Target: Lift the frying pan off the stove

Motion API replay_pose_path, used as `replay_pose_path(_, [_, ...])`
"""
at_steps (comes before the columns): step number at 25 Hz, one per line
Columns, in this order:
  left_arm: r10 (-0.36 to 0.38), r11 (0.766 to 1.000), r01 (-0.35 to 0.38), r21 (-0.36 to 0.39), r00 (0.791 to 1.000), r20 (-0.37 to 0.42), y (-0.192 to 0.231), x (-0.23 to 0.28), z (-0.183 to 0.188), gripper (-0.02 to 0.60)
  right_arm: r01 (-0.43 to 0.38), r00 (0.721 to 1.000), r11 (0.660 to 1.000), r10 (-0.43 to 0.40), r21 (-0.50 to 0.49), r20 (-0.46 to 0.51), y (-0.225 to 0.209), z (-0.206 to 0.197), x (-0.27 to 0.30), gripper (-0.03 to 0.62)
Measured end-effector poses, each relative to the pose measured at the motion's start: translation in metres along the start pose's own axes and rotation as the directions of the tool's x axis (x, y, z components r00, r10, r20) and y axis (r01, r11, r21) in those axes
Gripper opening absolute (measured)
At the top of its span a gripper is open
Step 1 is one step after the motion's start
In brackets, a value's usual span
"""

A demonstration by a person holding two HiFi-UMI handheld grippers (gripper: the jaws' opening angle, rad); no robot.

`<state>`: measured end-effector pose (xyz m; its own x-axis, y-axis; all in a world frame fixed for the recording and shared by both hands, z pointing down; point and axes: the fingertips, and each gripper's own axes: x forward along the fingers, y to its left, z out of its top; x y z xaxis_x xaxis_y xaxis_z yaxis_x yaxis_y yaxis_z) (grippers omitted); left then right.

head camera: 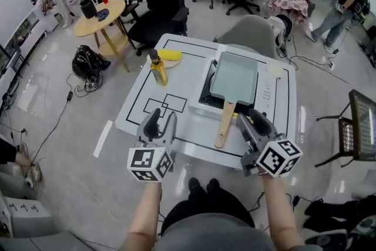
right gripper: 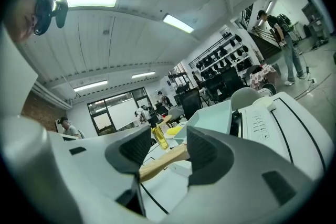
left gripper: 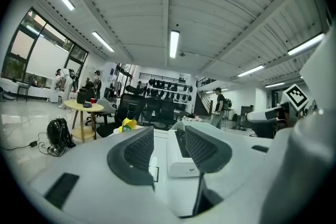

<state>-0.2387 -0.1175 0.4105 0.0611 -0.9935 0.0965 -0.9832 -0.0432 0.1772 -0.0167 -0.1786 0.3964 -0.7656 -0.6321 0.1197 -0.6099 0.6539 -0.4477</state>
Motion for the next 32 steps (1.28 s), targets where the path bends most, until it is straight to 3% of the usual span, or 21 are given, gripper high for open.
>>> replay_pose_path(6, [-0.018,1.000,0.018,0.010,1.000,-0.006,-0.004,0.024,0.003,0.175,0.013,1.000,0.999,-0.013,0.036,0.014,-0.018,0.007,0.006,0.210])
replay_pose_path(17, [-0.030,0.999,0.030,0.037,1.000,-0.002,-0.025,0.057,0.012,0.175,-0.052,0.999,0.995,0.051,0.082,0.013,-0.035,0.018,0.011,0.209])
replay_pose_path(25, [-0.144,0.990,0.144,-0.001,0.989,-0.037,-0.035,0.082,0.011,0.175,-0.020,1.000,0.992,0.019,0.126,0.005,-0.040,0.012,0.007,0.210])
replay_pose_path(32, [-0.275,0.961,0.274,-0.032,0.958,-0.074,-0.035,0.107,0.004,0.175,0.010,1.000,0.978,-0.005,0.206,-0.022,-0.034,-0.004,0.014,0.215])
